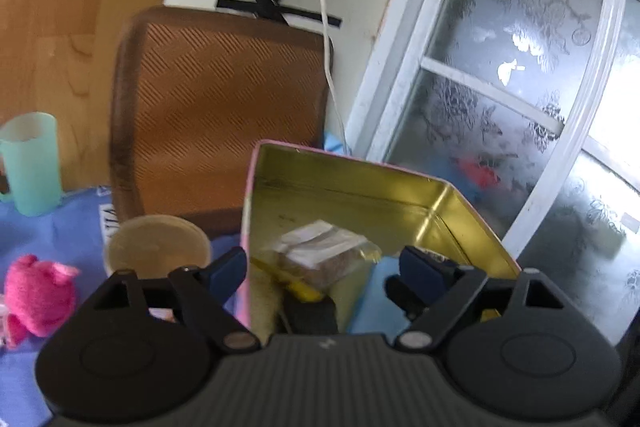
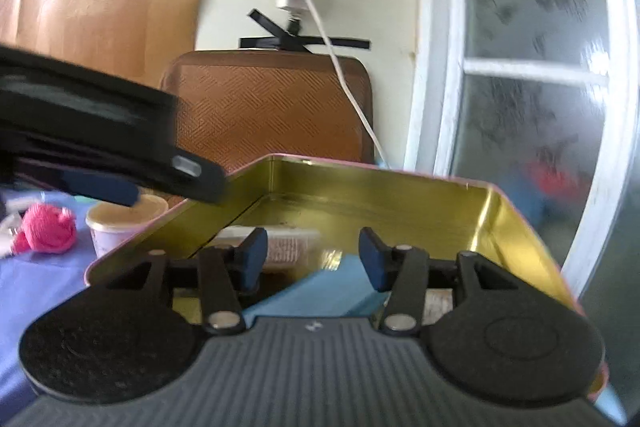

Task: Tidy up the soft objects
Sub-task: 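Carry the wafer bag into the pink tin and open the left gripper, then move the right gripper to the pink knitted toy and grasp it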

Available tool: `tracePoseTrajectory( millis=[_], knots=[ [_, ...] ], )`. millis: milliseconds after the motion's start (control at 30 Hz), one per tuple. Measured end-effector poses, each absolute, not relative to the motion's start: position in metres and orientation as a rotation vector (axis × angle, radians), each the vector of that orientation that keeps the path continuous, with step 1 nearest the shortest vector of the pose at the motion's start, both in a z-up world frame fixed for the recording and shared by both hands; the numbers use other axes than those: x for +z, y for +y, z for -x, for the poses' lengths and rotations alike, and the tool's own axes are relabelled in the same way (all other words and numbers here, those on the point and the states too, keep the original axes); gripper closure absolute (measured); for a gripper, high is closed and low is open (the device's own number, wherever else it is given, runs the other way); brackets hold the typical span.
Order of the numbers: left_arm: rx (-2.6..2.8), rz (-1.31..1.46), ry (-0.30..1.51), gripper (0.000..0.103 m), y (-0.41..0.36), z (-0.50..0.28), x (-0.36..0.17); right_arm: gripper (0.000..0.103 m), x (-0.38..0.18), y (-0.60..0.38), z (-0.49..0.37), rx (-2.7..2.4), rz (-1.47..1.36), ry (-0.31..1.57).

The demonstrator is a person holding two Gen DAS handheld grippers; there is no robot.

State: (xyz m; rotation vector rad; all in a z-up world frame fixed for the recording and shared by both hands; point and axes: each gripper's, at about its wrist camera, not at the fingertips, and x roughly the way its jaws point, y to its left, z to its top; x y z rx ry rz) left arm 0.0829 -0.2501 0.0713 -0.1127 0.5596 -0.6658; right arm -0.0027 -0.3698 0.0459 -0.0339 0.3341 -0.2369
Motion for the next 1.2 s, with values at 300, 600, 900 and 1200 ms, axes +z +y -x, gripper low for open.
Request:
tracePoseTrajectory(
  millis=[300, 600, 900, 1200],
  knots=[
    [-0.567, 0.135, 0.572, 0.014, -0.151, -0.045, 0.044, 0.050, 0.056, -0.334, 0.023, -0.115, -0.041, 0.267],
    [-0.193, 0.147, 0.609, 0.014, -0.005, -0.023, -0.003, 0.050, 0.047, -0.227, -0.016, 0.224, 0.005, 0.400],
    [-0.205, 0.329, 0.544, 0.014, 0.035, -0.019, -0.007, 0.035, 0.012, -0.175, -0.121, 0.142, -0.025, 0.587],
    [-0.217, 0.320, 0.538, 0.014, 0.030, -0.018, -0.007, 0.054, 0.020, -0.190, -0.088, 0.267, -0.071, 0.622]
  ],
)
